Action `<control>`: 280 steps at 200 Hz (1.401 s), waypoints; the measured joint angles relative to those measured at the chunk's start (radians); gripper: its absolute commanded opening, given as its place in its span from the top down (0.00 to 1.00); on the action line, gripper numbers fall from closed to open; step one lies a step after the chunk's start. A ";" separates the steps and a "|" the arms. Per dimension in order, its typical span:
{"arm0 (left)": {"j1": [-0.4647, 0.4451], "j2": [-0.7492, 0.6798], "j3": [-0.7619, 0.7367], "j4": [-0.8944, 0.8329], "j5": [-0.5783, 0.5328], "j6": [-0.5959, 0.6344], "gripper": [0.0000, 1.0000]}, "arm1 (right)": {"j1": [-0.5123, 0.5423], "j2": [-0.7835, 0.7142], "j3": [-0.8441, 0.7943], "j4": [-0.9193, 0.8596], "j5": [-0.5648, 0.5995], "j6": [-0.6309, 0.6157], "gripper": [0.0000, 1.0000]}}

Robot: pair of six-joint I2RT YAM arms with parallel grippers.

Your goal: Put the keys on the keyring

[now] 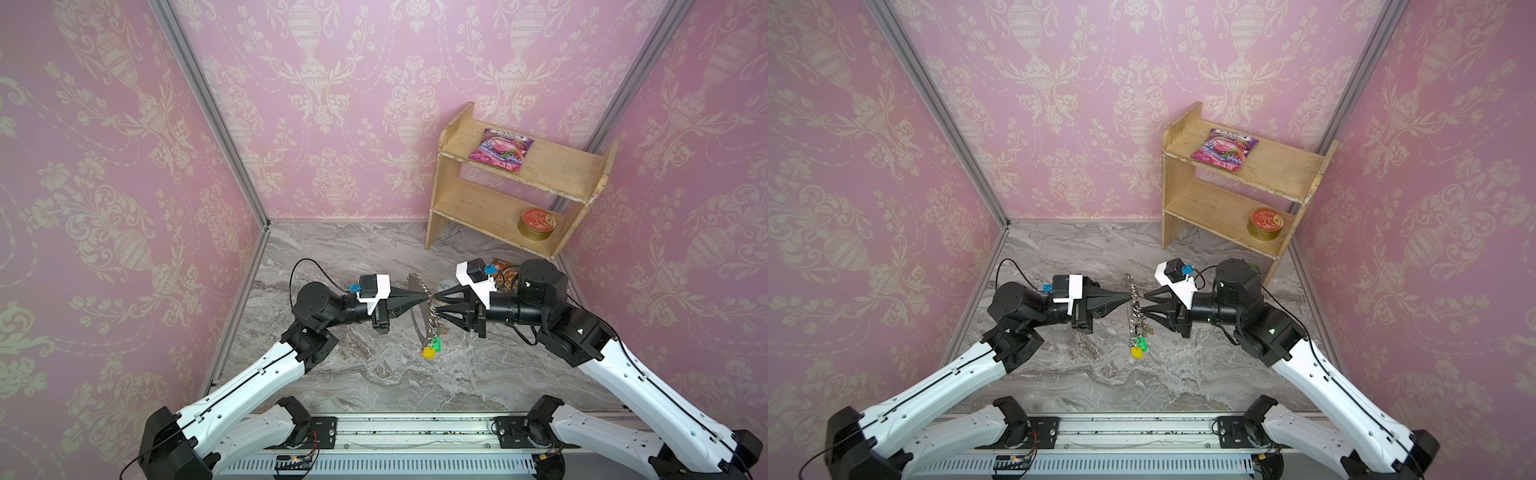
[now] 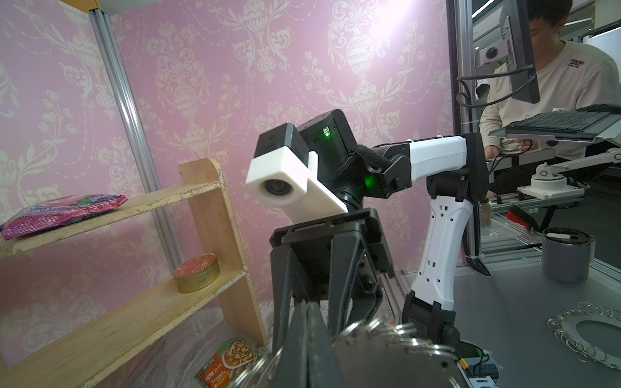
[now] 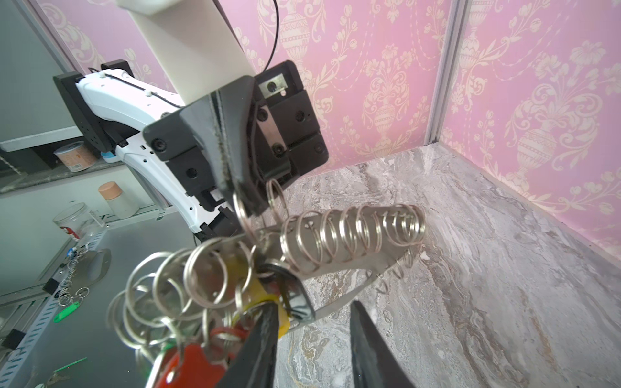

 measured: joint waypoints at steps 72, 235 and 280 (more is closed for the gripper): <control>0.000 0.003 0.000 0.006 0.004 -0.015 1.00 | 0.000 0.025 -0.001 0.045 -0.055 0.026 0.62; 0.000 -0.002 -0.003 0.004 0.023 -0.025 1.00 | 0.016 0.025 -0.017 0.051 -0.073 0.065 1.00; 0.000 -0.017 -0.006 -0.013 0.021 -0.014 1.00 | 0.035 -0.007 0.057 -0.084 0.000 0.001 1.00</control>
